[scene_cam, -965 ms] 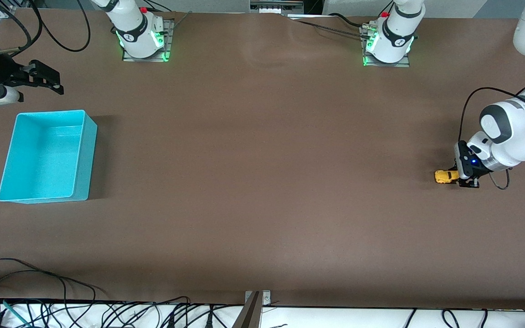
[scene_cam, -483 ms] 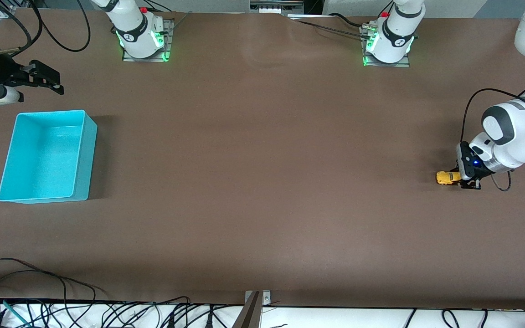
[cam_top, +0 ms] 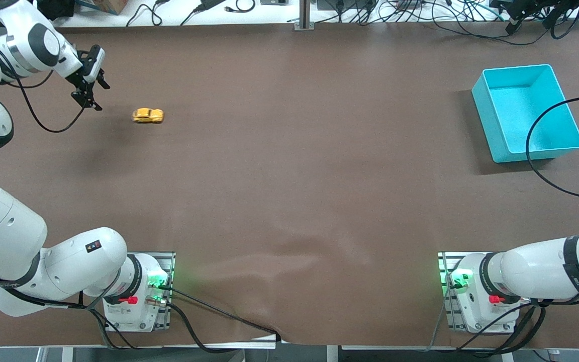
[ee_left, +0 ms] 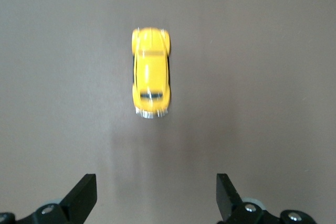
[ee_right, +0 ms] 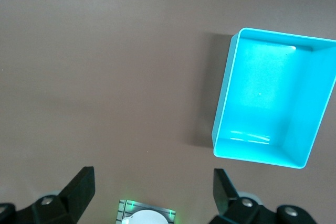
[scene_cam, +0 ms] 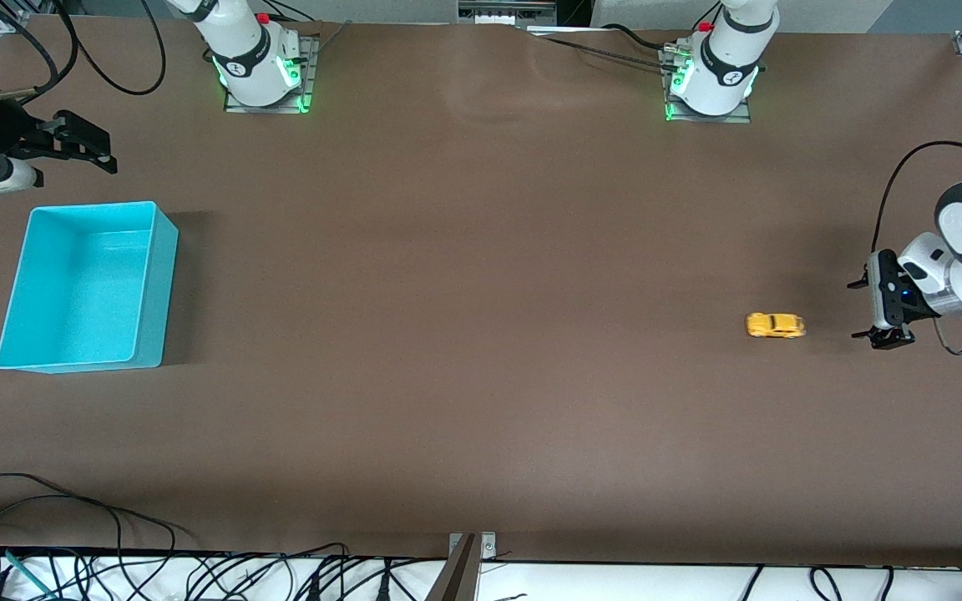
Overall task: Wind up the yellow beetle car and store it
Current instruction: 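Open and lift the left gripper, releasing the wound-up car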
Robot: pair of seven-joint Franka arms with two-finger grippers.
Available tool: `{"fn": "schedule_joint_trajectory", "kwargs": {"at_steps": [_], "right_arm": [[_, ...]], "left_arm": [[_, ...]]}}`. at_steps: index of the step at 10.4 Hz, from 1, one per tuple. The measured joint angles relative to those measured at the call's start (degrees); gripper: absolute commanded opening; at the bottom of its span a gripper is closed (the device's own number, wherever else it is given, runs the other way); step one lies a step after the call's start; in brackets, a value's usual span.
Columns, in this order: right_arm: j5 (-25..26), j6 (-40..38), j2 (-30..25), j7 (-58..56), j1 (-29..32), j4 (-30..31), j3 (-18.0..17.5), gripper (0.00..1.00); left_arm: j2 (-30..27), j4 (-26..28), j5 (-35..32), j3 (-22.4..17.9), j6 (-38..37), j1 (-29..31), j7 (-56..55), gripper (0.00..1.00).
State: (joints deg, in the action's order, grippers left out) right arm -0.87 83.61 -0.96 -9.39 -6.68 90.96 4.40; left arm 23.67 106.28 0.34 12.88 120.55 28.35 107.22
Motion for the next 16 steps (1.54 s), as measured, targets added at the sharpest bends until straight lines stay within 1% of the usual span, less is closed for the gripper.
{"fn": "schedule_joint_trajectory", "kwargs": {"at_steps": [2, 5, 7, 9, 11, 13, 15, 16], "right_arm": [[0.0, 0.0, 0.0, 0.0, 0.0, 0.0, 0.02, 1.0], [0.0, 0.0, 0.08, 0.0, 0.0, 0.0, 0.04, 1.0], [0.0, 0.0, 0.14, 0.0, 0.0, 0.01, 0.06, 1.0], [0.0, 0.0, 0.19, 0.0, 0.0, 0.01, 0.08, 1.0], [0.0, 0.0, 0.26, 0.0, 0.01, 0.01, 0.1, 1.0], [0.0, 0.03, 0.49, 0.0, 0.04, 0.03, 0.13, 1.0], [0.0, 0.31, 0.63, 0.0, 0.23, 0.03, 0.17, 1.0], [-0.03, 0.49, 0.63, 0.0, 0.32, 0.02, 0.27, 1.0]], "left_arm": [[-0.9, -2.21, -0.13, 2.18, -5.06, -0.88, -4.72, 1.0], [-2.08, -3.66, -1.0, 2.41, -8.62, -4.15, -12.33, 1.0], [-3.22, -5.54, -1.09, 2.43, -14.4, -5.91, -19.59, 1.0], [-3.7, -8.69, -1.1, 3.31, -22.3, -7.43, -28.83, 1.0], [-4.11, -10.94, -1.1, 7.59, -26.73, -7.8, -39.17, 1.0], [-4.6, -12.18, -1.11, 12.71, -29.98, -8.06, -50.99, 1.0], [-5.46, -12.45, -1.13, 17.02, -30.69, -8.23, -63.18, 1.0], [-5.99, -12.57, -1.15, 18.14, -30.74, -8.29, -68.68, 1.0]]}}
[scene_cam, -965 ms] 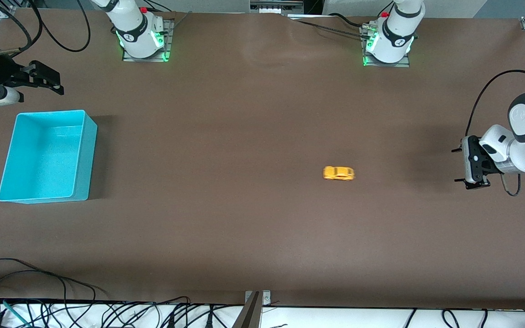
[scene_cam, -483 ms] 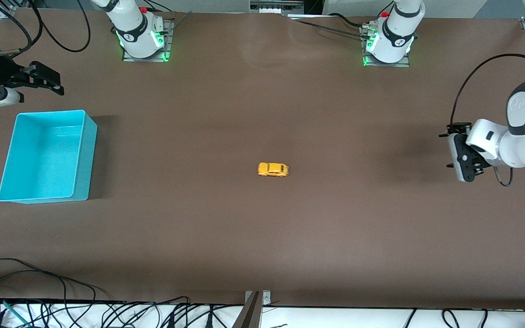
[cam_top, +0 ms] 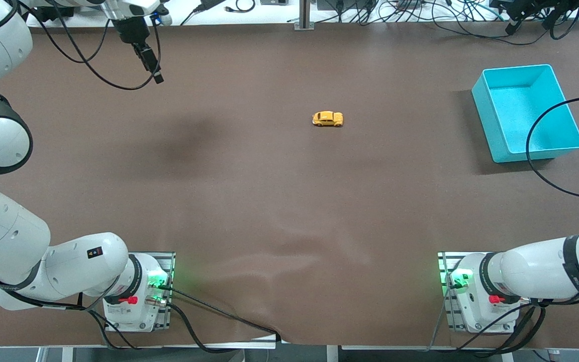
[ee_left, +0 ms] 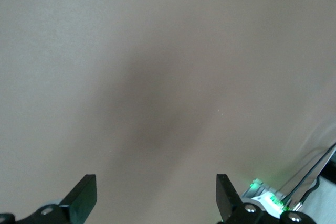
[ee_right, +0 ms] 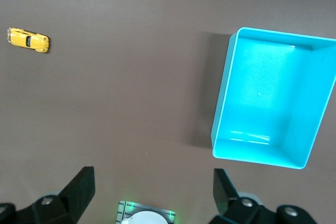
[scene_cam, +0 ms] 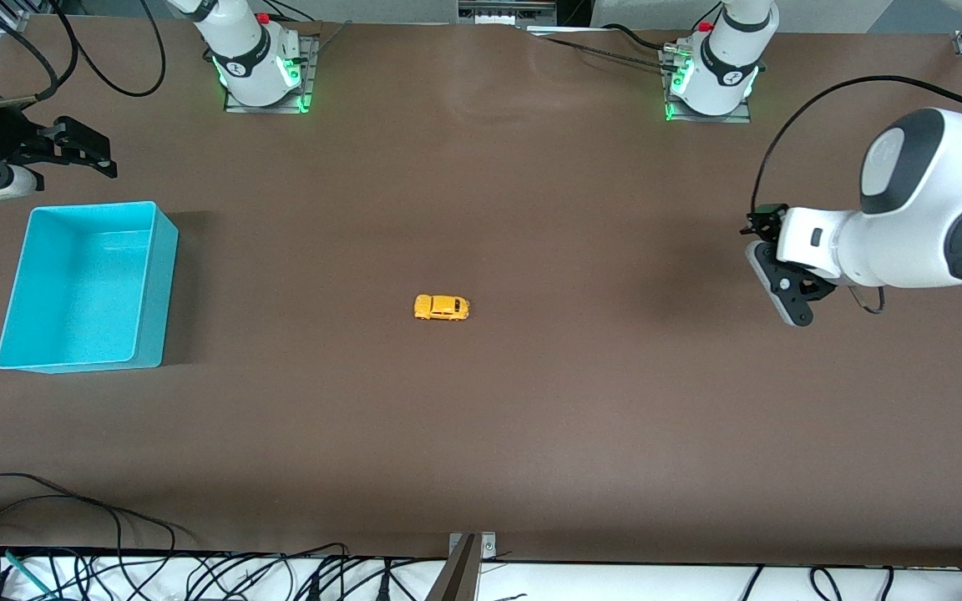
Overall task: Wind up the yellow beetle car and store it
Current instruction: 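Open and lift the left gripper, releasing the wound-up car, then reach the right gripper to the car while the left gripper returns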
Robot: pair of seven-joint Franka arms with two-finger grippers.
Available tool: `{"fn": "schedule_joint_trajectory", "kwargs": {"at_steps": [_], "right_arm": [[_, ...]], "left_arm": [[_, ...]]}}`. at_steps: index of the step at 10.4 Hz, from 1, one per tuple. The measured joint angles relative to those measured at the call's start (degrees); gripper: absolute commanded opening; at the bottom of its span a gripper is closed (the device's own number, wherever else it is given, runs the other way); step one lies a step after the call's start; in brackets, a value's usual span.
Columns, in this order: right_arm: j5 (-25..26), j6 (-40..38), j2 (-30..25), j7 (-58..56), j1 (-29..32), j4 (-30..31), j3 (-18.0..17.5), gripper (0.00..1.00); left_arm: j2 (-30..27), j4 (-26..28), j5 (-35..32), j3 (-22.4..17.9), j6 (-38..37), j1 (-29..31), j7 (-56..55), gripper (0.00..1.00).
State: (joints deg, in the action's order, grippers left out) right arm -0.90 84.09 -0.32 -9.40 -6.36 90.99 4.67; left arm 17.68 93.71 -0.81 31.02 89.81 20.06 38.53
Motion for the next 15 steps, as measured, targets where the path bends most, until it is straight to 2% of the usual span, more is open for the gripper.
{"fn": "schedule_joint_trajectory", "kwargs": {"at_steps": [2, 6, 7, 9, 10, 12, 15], "right_arm": [[-0.94, 0.03, 0.07, -0.05, 0.06, 0.0, 0.82, 1.0], [-1.47, 0.61, 2.69, -0.05, -0.18, 0.05, 0.59, 1.0], [-1.57, 1.45, 3.28, -0.05, -0.41, 0.04, -0.19, 1.0], [-1.78, 2.94, 4.29, 0.02, -1.51, 0.04, -3.21, 1.0], [-1.87, 4.15, 5.01, 0.08, -3.31, 0.04, -4.46, 1.0], [-1.92, 8.01, 7.04, 4.65, -9.06, 0.08, -5.52, 1.0], [-3.57, 14.09, 11.45, 8.67, -14.0, 0.24, -6.94, 1.0]], "left_arm": [[-1.28, -1.4, -0.04, 1.53, -0.02, 0.0, -9.84, 1.0], [-5.99, -2.87, -0.05, 2.75, -0.24, -0.6, -22.49, 1.0], [-7.88, -2.86, -0.04, -0.02, -0.49, -3.77, -24.33, 1.0], [-12.43, -2.19, 2.09, -14.78, -1.2, -17.53, -28.21, 1.0], [-14.49, -1.39, 3.31, -20.04, -1.26, -21.03, -29.55, 1.0], [-17.45, 0.41, 4.07, -23.88, -0.93, -21.8, -31.65, 1.0], [-19.93, 1.16, 3.9, -24.21, -0.8, -21.91, -39.33, 1.0]]}}
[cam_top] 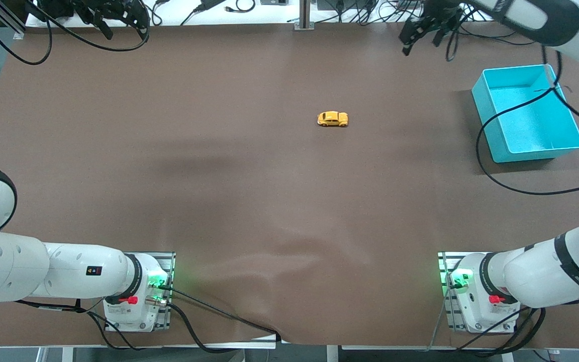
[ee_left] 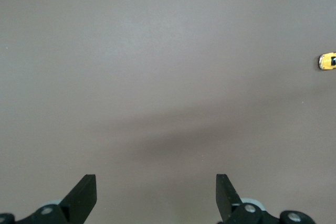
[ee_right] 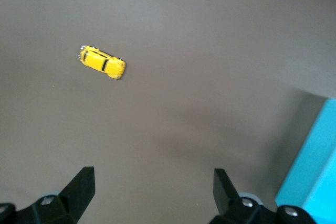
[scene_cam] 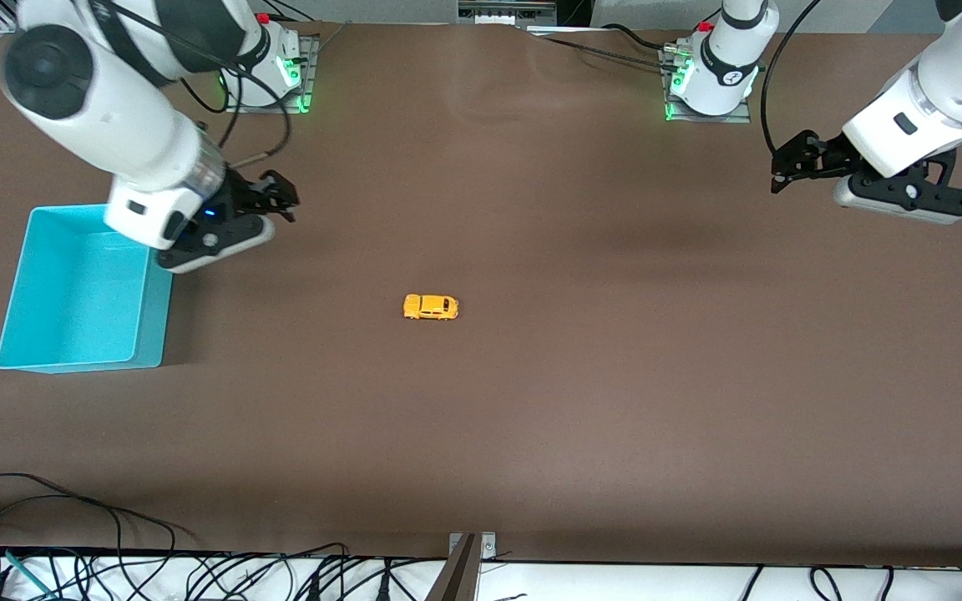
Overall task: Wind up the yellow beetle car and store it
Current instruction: 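Reach the right gripper to the car while the left gripper returns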
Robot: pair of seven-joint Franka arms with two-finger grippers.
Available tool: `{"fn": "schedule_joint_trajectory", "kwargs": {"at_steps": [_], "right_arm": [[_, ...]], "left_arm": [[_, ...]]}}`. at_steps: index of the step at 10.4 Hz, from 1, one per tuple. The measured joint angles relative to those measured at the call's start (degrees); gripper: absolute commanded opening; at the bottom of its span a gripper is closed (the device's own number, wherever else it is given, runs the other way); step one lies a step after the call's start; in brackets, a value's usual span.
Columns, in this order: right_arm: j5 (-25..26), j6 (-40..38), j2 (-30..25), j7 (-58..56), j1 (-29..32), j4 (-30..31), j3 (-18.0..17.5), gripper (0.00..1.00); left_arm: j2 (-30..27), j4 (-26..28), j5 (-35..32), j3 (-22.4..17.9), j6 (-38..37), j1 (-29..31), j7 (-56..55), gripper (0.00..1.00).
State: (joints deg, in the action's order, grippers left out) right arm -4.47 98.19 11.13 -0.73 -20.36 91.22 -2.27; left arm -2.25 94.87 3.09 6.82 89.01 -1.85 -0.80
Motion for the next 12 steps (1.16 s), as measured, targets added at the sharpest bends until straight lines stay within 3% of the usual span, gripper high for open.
{"fn": "schedule_joint_trajectory", "kwargs": {"at_steps": [2, 5, 7, 10, 12], "right_arm": [[-4.72, 3.75, 4.21, -0.05, -3.0, 0.08, -1.0, 1.0], [-4.45, 11.65, 10.05, -1.51, -6.32, 0.16, -5.91, 1.0], [-0.67, 16.77, 14.19, -8.92, -6.96, 0.19, -8.94, 1.0], [9.19, 22.1, 19.13, -19.98, -6.81, 0.41, -12.41, 1.0], [10.97, 26.79, 21.03, -30.21, -5.31, 1.54, -12.9, 1.0]], "left_arm": [[-0.37, 0.0, -0.21, -0.2, -0.01, 0.48, -0.99, 1.0], [-0.34, 0.07, -0.24, -0.43, -0.08, 3.03, -1.07, 1.0], [-0.23, 0.1, -0.24, -0.59, -0.08, 3.42, -1.08, 1.0], [-0.18, 0.1, -1.31, -0.52, -0.05, 3.33, -1.07, 1.0], [-0.17, -0.09, -3.19, -0.51, -0.19, 3.21, -1.07, 1.0]]}}
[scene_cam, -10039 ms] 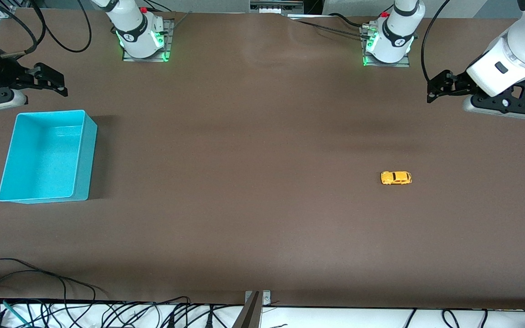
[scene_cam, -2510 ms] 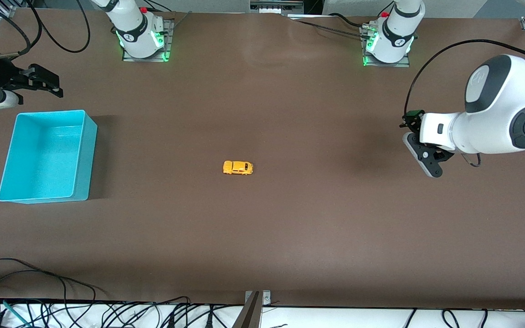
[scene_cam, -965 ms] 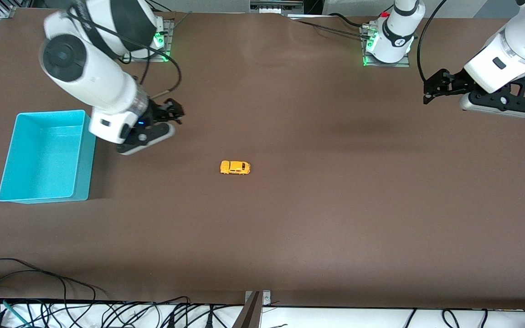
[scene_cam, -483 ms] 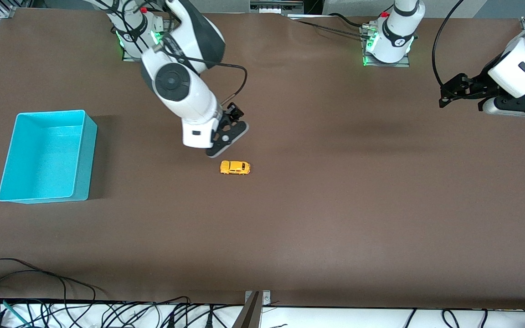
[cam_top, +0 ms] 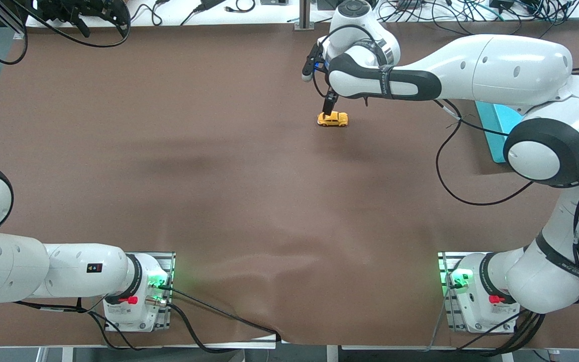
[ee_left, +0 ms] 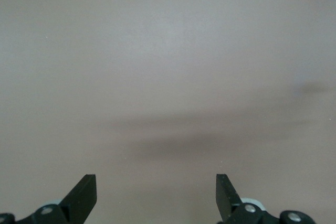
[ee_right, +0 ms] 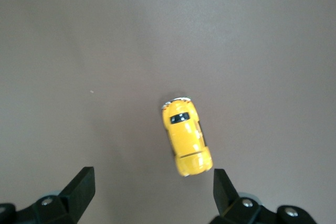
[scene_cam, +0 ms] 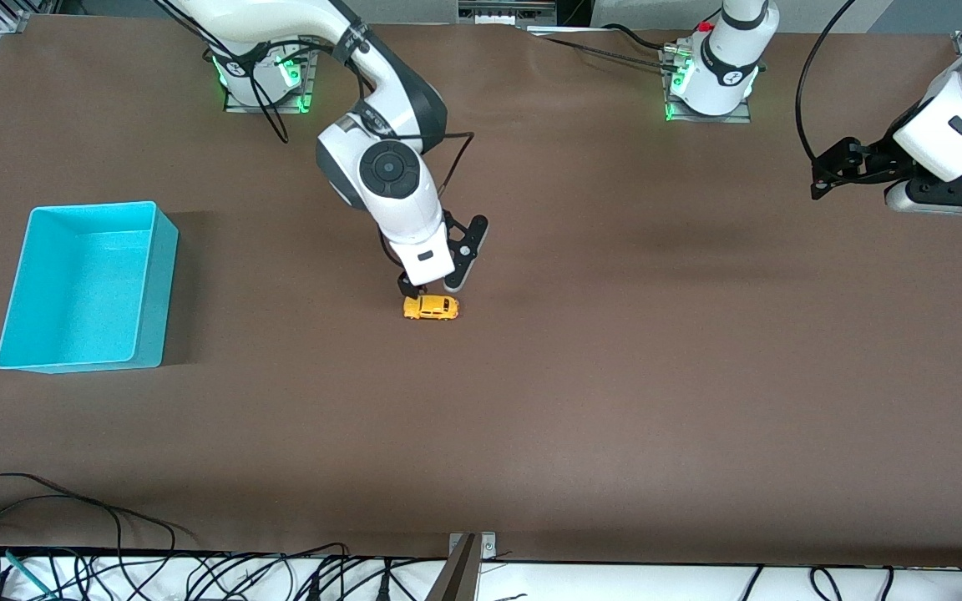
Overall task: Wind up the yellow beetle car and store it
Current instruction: 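Reach the right gripper to the car while the left gripper returns, then lower the right gripper and close it around the yellow car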
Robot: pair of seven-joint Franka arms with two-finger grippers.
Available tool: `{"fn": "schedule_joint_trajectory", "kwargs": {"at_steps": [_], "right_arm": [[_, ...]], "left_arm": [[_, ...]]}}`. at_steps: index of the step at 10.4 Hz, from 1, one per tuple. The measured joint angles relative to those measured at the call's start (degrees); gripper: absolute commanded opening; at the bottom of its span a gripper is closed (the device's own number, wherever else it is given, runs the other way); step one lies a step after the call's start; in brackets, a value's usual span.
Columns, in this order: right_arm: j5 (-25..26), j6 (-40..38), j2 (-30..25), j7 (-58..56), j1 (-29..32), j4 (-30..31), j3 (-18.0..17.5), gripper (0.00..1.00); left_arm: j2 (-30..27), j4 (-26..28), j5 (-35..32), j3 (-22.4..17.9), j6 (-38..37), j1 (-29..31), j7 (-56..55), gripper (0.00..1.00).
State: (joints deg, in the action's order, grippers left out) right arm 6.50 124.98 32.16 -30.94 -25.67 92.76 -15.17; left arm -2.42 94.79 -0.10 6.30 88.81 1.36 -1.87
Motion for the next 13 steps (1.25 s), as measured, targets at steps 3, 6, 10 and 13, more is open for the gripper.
{"fn": "schedule_joint_trajectory", "kwargs": {"at_steps": [3, 6, 10, 13], "right_arm": [[6.31, 4.83, 3.41, -7.99, 1.61, 0.53, -0.26, 1.0], [9.75, 7.55, 6.24, -9.4, 1.51, 0.63, -0.92, 1.0], [10.92, 9.79, 9.36, -9.5, 0.43, 1.74, -2.11, 1.0], [14.16, 14.57, 9.45, -9.5, 0.44, 4.46, -2.1, 1.0]], "left_arm": [[0.01, -0.03, 0.46, -0.31, -1.37, 0.53, 0.0, 1.0], [0.01, -0.14, 0.49, -0.32, -1.41, 0.68, 0.0, 1.0], [0.01, -0.19, 0.49, -0.32, -1.41, 0.72, 0.0, 1.0], [0.01, -0.21, 0.49, -0.32, -1.42, 0.78, 0.0, 1.0]]}}
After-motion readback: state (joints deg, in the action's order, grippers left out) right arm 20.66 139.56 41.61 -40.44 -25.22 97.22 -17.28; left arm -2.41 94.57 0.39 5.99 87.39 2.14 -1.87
